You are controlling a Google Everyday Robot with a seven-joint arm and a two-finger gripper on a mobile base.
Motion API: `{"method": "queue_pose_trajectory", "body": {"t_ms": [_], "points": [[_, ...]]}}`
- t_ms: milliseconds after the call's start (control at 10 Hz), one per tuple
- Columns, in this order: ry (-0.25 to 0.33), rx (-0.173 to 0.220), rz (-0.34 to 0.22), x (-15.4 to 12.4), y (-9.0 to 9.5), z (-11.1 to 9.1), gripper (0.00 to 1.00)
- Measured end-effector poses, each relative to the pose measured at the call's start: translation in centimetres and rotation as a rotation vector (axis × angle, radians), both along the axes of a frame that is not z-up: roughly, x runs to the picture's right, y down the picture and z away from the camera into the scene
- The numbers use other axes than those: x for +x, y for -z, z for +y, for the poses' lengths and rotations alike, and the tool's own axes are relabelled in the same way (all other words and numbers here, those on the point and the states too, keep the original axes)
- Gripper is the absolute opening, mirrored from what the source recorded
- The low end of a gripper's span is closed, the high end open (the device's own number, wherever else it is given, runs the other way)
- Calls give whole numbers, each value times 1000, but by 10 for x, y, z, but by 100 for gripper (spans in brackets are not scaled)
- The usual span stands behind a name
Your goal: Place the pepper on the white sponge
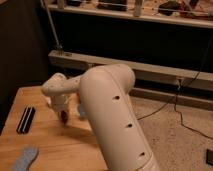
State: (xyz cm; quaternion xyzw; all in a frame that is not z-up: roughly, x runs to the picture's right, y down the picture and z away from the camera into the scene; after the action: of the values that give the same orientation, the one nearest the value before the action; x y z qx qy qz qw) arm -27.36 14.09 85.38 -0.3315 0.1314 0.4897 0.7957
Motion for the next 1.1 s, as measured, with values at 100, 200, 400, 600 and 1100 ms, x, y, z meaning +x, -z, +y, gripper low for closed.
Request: {"method": "queue_pose_trajectory", "body": {"t_ms": [100,200,400,600,1100], "points": [[7,-2,-23,-7,10,-1,0],[38,-6,-67,-19,27,5,0],[108,-11,-152,-35,57,22,0],[204,-15,-248,-48,88,43,0],[403,-9,-462,-74,154,76,0]]}}
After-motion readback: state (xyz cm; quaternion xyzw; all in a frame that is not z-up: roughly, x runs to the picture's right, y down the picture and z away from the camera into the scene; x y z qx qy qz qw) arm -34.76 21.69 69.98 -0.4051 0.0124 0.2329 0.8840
